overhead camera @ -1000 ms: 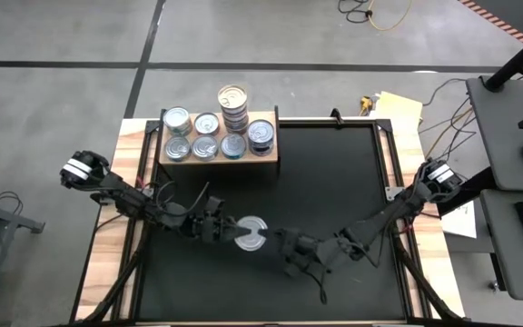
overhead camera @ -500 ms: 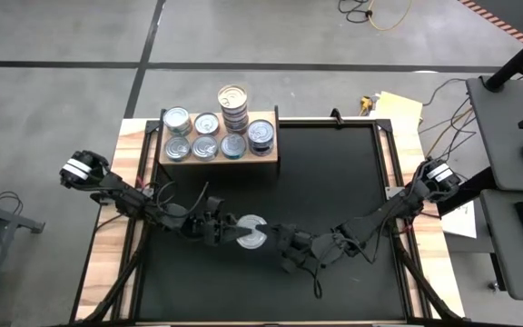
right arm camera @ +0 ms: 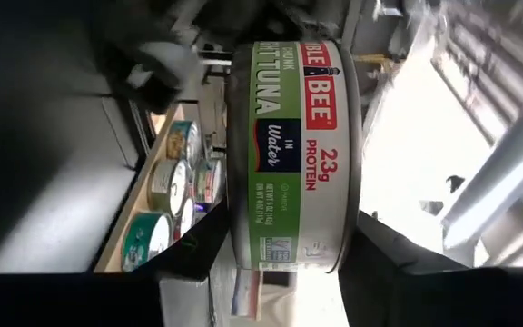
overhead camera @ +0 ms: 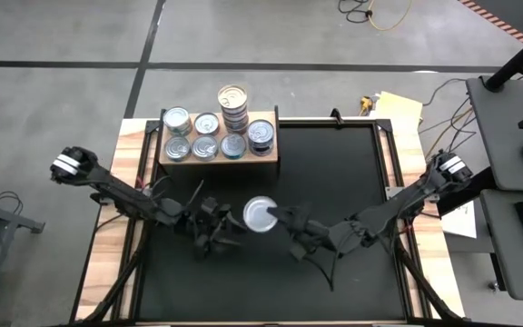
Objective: Stack canned seafood by type on shelf
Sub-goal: Stack the green/white tuna can on top of the other green/white tuna can on the shelf
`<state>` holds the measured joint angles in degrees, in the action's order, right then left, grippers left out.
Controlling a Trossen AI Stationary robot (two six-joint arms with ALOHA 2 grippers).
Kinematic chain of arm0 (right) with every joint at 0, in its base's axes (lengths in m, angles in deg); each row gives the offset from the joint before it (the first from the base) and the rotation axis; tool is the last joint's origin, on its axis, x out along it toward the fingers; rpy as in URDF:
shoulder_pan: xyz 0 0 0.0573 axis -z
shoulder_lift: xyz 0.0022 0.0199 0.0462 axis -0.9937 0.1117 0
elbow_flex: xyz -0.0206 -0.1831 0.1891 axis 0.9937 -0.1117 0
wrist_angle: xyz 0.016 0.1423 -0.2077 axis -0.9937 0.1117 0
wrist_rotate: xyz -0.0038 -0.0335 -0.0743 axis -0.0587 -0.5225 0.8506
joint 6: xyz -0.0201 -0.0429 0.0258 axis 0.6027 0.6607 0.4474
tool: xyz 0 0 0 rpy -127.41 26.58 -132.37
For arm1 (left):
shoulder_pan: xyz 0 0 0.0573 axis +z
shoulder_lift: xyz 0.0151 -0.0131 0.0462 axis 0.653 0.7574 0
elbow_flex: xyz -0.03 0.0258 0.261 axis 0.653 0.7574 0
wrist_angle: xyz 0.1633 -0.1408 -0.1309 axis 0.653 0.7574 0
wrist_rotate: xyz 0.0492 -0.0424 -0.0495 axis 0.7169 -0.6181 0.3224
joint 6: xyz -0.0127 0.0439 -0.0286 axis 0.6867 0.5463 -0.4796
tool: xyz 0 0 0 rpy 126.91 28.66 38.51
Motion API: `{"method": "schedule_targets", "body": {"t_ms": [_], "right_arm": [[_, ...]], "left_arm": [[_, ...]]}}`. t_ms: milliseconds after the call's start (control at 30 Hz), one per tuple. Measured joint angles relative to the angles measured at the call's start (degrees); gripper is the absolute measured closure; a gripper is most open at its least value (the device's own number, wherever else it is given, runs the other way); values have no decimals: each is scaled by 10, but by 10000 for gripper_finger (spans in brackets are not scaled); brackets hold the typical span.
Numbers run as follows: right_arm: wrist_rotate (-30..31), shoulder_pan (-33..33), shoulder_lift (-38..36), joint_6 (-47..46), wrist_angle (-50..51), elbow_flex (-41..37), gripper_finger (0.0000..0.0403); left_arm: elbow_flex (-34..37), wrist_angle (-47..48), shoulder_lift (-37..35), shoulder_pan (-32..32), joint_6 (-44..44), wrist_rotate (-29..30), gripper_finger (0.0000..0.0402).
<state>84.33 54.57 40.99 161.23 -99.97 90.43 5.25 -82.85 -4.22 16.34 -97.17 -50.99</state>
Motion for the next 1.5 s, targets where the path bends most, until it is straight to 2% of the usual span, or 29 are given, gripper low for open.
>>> {"method": "schedule_targets", "body": {"t_ms": [233, 300, 433, 533, 767, 867, 1000, 1133, 1267, 1500], "right_arm": [[-15, 27, -55, -170, 102, -1, 268], [-52, 49, -64, -236, 133, -1, 268], [-177, 104, -67, -347, 151, -1, 268], [-241, 146, -52, -377, 134, -1, 268], [-243, 225, 10, -370, 52, 2, 268], [-244, 250, 37, -371, 51, 18, 268], [-241, 268, 70, -364, 52, 39, 268], [-241, 267, 88, -342, 57, 61, 268], [-240, 253, 95, -324, 56, 71, 268], [-160, 233, 94, -291, 55, 83, 268]], "left_arm": [[-2, 268, -127, 1, 63, 55, 154], [-7, 360, -174, 1, 79, 81, 163], [-46, 592, -257, 0, 125, 158, 173], [-87, 756, -288, -3, 160, 209, 179], [-134, 964, -308, -3, 292, 229, 192], [-138, 987, -321, -3, 299, 274, 197], [-142, 987, -351, -3, 287, 288, 202], [-142, 993, -392, -3, 267, 327, 206], [-141, 998, -432, -3, 256, 329, 206], [-174, 1029, -488, -3, 291, 330, 206]]}}
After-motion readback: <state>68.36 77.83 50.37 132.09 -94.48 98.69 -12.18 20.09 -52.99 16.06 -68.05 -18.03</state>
